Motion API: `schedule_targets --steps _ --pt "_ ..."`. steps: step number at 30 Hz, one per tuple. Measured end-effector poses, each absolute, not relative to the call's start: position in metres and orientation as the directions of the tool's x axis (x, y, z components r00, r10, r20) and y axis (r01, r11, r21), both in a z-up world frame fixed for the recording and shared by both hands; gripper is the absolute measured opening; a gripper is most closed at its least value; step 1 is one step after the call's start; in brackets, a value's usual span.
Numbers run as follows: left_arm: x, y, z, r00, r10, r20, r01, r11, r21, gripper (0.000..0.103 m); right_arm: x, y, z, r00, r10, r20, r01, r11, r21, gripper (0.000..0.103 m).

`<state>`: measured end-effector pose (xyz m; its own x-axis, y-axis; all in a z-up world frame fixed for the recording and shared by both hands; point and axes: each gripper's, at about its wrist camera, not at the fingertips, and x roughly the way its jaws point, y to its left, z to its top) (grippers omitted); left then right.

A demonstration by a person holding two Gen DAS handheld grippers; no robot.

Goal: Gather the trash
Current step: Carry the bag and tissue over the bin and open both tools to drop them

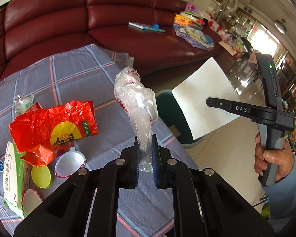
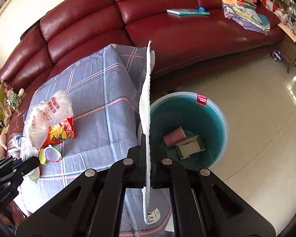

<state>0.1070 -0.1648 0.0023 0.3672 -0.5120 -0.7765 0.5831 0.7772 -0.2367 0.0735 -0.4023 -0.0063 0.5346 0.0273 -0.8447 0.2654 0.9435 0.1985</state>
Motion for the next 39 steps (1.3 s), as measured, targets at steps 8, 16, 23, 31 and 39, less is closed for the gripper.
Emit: schedule_targets --steps 8,16,23,31,39 --pt "0.112 -0.216 -0.018 0.286 -0.523 -0.803 0.644 0.725 -0.244 0.011 0.076 -0.431 -0.024 0.507 0.012 -0.862 0.311 0.93 0.196 0.002" --pt "0.119 -0.264 -0.037 0.209 -0.534 -0.82 0.688 0.676 -0.265 0.011 0.09 -0.461 -0.049 0.451 0.016 -0.892 0.35 0.916 0.194 0.004" --pt "0.123 -0.288 -0.053 0.172 -0.516 -0.839 0.694 0.668 -0.268 0.011 0.095 -0.478 -0.058 0.453 0.019 -0.891 0.374 0.903 0.21 0.057" --pt "0.127 -0.316 -0.068 0.136 -0.496 -0.858 0.709 0.653 -0.265 0.011 0.082 -0.501 -0.054 0.459 -0.032 -0.888 0.429 0.883 0.19 0.076" --pt "0.137 -0.34 -0.082 0.122 -0.467 -0.876 0.702 0.664 -0.256 0.057 0.073 -0.521 -0.062 0.433 -0.051 -0.9 0.476 0.861 0.18 0.082"
